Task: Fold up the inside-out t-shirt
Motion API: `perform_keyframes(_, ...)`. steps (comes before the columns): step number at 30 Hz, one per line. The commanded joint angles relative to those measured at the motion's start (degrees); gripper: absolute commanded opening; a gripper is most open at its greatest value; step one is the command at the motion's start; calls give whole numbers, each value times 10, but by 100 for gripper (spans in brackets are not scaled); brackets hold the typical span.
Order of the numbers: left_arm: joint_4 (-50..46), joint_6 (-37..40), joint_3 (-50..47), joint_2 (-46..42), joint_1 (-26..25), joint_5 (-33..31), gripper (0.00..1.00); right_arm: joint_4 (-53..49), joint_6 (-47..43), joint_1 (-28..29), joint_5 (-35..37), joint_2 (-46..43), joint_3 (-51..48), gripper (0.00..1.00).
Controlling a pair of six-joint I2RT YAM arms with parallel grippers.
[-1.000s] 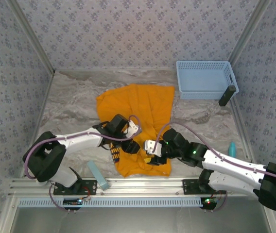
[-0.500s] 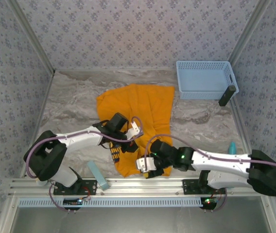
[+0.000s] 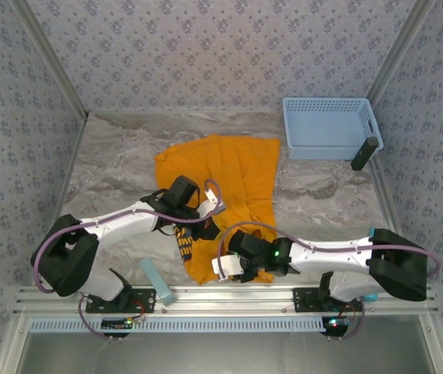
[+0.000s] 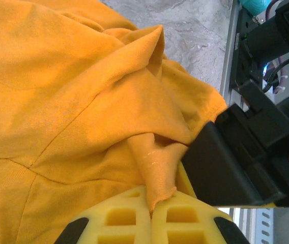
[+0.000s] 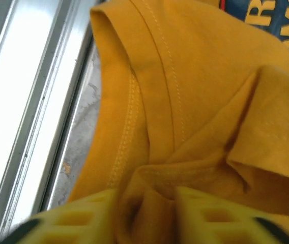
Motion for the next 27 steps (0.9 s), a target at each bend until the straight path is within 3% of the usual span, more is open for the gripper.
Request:
perform_keyframes(1, 3, -7, 15, -7, 6, 23, 0, 7, -25, 18, 2, -13, 2, 17)
perform_keyframes(5, 7, -15, 18, -1, 20, 21, 0, -32, -62, 39, -19, -75, 0, 2)
perform_keyframes(11, 25, -47, 26, 15, 51, 11, 0, -161, -105, 62, -63, -134, 5, 0)
perform_keyframes(14, 28, -68, 34, 28, 53, 17, 0, -187, -134, 113, -20, -119, -8, 15)
perform_keyframes(16, 31, -83, 34, 34, 53, 25, 0, -202, -155, 136, -7, -104, -14, 19)
perform_keyframes(20, 44, -110, 23, 42, 50, 29, 1, -156, -128, 123, -26, -117, -15, 29)
perform_keyframes(25, 71, -167, 8, 55, 48, 32, 1, 13, 94, 13, -18, -143, 1, 53)
perform_keyframes(27, 68, -169, 8, 65, 48, 30, 2, 80, 210, -25, 8, -128, 3, 56)
